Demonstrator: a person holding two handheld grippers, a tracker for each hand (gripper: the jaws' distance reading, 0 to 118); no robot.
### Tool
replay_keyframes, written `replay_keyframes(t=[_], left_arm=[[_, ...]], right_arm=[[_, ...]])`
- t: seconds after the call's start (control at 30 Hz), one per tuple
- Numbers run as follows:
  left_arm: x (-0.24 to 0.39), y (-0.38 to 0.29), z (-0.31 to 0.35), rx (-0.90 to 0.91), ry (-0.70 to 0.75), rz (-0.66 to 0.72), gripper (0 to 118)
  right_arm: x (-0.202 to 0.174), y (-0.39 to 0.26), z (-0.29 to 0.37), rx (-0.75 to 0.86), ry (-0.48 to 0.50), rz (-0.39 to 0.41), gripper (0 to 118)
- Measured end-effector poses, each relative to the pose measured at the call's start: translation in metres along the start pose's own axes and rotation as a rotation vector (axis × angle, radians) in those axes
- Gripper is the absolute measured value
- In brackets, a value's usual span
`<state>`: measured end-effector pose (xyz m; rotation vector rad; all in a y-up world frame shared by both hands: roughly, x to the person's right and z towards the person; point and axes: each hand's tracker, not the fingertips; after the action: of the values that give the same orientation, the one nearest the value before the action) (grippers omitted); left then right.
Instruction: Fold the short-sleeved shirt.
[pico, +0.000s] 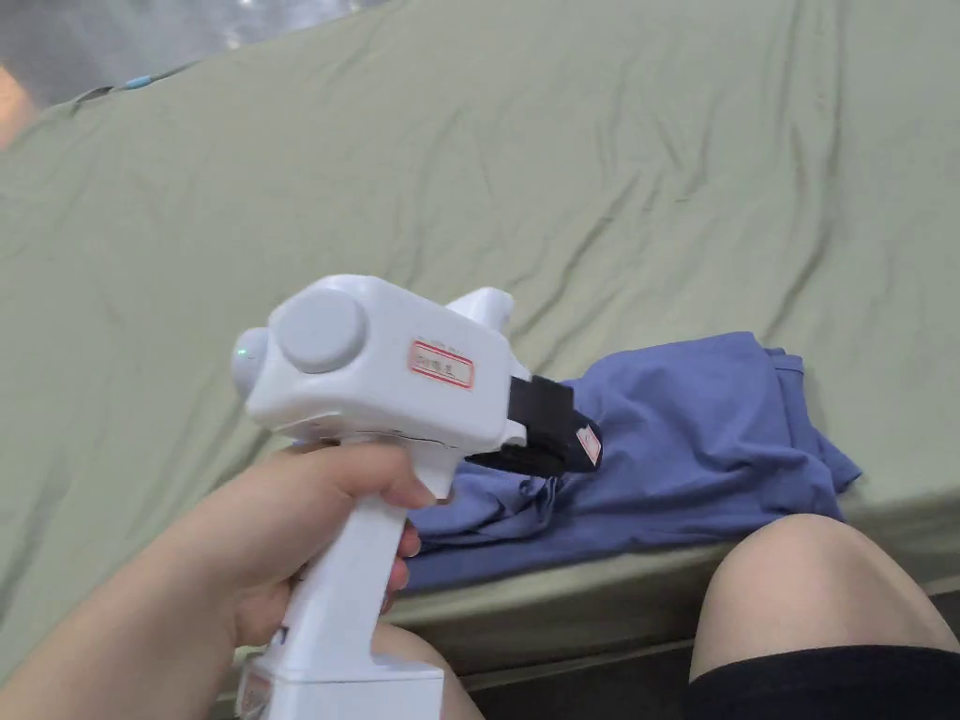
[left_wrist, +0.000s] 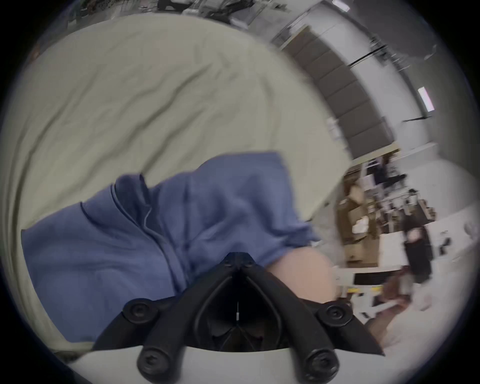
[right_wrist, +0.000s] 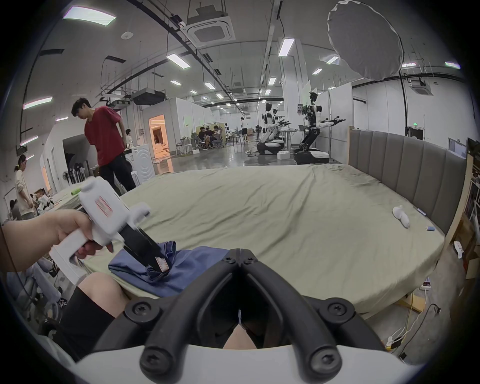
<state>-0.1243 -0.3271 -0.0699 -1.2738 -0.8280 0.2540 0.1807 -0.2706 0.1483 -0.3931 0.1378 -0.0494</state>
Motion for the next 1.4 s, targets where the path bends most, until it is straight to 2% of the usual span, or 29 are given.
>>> replay_keyframes(t=[0.13,0.2,0.23,0.27,0.3,0.33,0.4,0.43,0.5,0.53,0.57,0.63,0.67,0.7,0.73,0.77,0.83,0.9,1.0,1.2,1.3,1.4], left_arm=[[-0.031,-0.03,0.083,0.205,-0.183,0.124,0],[-0.073,-0.054,0.114,0.281,-0.188,0.218,0],[-0.102,-0.069,0.128,0.331,-0.166,0.281,9],[-0.136,-0.078,0.139,0.362,-0.153,0.37,38],[-0.159,-0.089,0.143,0.372,-0.159,0.444,97],[-0.187,-0.102,0.144,0.374,-0.199,0.518,118],[-0.22,-0.12,0.14,0.394,-0.294,0.614,118],[-0.237,-0.127,0.137,0.402,-0.293,0.653,118],[-0.262,-0.133,0.123,0.402,-0.309,0.616,118],[-0.268,-0.134,0.114,0.406,-0.363,0.58,118],[-0.269,-0.132,0.102,0.364,-0.395,0.584,114],[-0.259,-0.123,0.083,0.335,-0.444,0.519,84],[-0.251,-0.117,0.071,0.275,-0.377,0.473,57],[-0.245,-0.11,0.062,0.24,-0.297,0.419,13],[-0.237,-0.102,0.051,0.208,-0.182,0.371,13],[-0.234,-0.098,0.046,0.226,-0.176,0.401,13],[-0.212,-0.097,0.055,0.253,-0.292,0.42,13],[-0.214,-0.097,0.069,0.267,-0.225,0.378,13],[-0.227,-0.107,0.102,0.306,-0.197,0.394,13],[-0.256,-0.119,0.189,0.395,0.075,0.497,13],[-0.211,-0.101,0.215,0.373,0.151,0.315,13],[-0.144,-0.073,0.214,0.285,0.223,0.161,13]], right_arm=[[-0.006,0.001,-0.004,-0.012,0.026,0.018,2],[-0.01,0.0,-0.009,-0.03,0.037,0.028,2],[-0.013,0.0,-0.012,-0.038,0.039,0.029,2],[-0.016,-0.001,-0.014,-0.047,0.045,0.029,2],[-0.018,-0.001,-0.016,-0.055,0.053,0.028,2],[-0.021,-0.001,-0.018,-0.062,0.062,0.026,2],[-0.028,-0.001,-0.02,-0.074,0.077,0.032,2],[-0.031,-0.001,-0.022,-0.08,0.08,0.038,2],[-0.036,-0.001,-0.024,-0.091,0.08,0.047,2],[-0.038,-0.001,-0.026,-0.096,0.078,0.05,2],[-0.04,-0.001,-0.027,-0.103,0.075,0.051,2],[-0.043,0.0,-0.028,-0.111,0.067,0.056,2],[-0.044,0.0,-0.029,-0.115,0.065,0.056,2],[-0.044,0.0,-0.03,-0.122,0.065,0.053,2],[-0.045,0.001,-0.032,-0.13,0.067,0.048,2],[-0.046,0.002,-0.032,-0.135,0.065,0.046,2],[-0.05,0.004,-0.03,-0.132,0.061,0.058,2],[-0.053,0.006,-0.028,-0.126,0.066,0.073,2],[-0.054,0.007,-0.029,-0.128,0.075,0.086,2],[-0.056,0.003,-0.036,-0.103,0.136,0.06,2],[-0.055,-0.002,-0.041,-0.094,0.151,0.072,2],[-0.05,-0.005,-0.041,-0.085,0.177,0.058,2]])
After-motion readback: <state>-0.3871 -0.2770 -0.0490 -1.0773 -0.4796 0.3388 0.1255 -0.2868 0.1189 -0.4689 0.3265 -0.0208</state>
